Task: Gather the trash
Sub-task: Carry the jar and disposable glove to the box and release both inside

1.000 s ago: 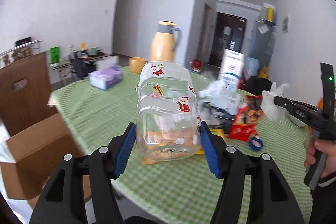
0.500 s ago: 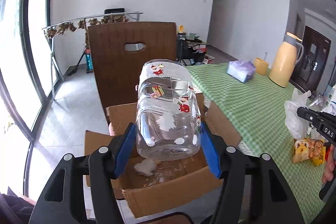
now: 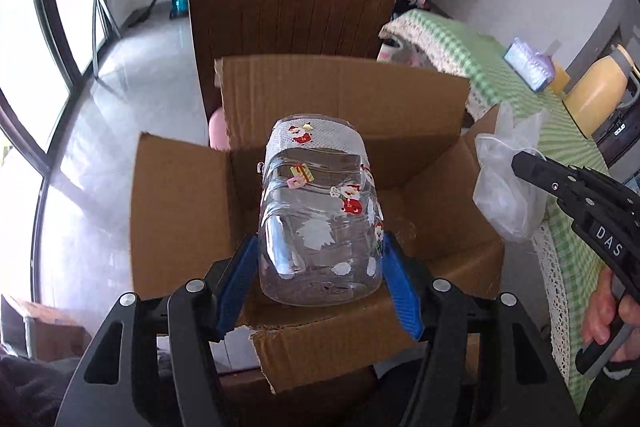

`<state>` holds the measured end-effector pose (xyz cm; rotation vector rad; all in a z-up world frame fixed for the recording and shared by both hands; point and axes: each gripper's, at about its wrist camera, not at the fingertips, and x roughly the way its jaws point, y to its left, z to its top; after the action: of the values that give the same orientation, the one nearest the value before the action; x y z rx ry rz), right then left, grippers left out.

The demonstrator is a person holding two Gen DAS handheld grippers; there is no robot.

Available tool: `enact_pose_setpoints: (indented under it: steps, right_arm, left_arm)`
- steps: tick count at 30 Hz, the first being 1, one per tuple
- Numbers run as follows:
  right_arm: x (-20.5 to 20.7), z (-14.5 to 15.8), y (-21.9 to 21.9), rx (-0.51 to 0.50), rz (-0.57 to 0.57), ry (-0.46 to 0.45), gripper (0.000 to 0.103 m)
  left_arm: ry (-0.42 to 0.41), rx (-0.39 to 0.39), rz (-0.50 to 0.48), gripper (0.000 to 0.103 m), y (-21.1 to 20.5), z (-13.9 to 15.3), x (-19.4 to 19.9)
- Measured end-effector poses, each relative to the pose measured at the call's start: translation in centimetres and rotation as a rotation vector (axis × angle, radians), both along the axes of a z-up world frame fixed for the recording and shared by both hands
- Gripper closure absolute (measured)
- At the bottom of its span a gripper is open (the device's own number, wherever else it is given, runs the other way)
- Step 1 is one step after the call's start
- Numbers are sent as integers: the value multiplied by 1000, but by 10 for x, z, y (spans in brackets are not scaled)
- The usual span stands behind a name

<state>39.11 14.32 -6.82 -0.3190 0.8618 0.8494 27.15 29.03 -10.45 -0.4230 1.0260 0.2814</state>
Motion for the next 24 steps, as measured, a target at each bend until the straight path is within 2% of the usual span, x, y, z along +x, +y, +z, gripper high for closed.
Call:
enact_pose_setpoints:
  steps: [2, 4, 5, 7, 10, 14, 15, 16, 17, 18, 24]
  right_arm:
    - [6, -12, 12, -28, 17, 23, 98]
    - [10, -23, 21, -46, 36, 42, 98]
    - [13, -29, 27, -58, 46, 56, 98]
    - [18, -40, 39, -75, 58, 80, 98]
    - [25, -57, 58, -108, 85, 114, 98]
    - [35, -82, 81, -145, 99, 171, 97]
    - [38, -88, 85, -159, 105, 193, 83]
    - [40, -92, 90, -170, 98, 197, 57]
    - [41, -92, 91, -164, 87, 183, 47]
    - [41, -90, 92, -152, 81, 169, 41]
    - [40, -73, 90, -140, 76, 162, 41]
  left_arm:
    - [55, -58, -10, 42, 5, -17, 12]
    - [94, -64, -9, 42, 7, -31, 21]
    - [115, -66, -4, 40, 8, -37, 25]
    - [159, -86, 5, 29, 10, -46, 29]
    - [145, -106, 15, 20, 13, -48, 23]
    - [115, -100, 41, 19, 21, -37, 13]
    - [109, -100, 49, 19, 24, -35, 6]
    - [101, -99, 59, 19, 26, -33, 3]
    - [98, -93, 65, 19, 27, -30, -1]
    - [96, -84, 69, 19, 28, -28, -4]
    - [94, -66, 75, 19, 30, -21, -8]
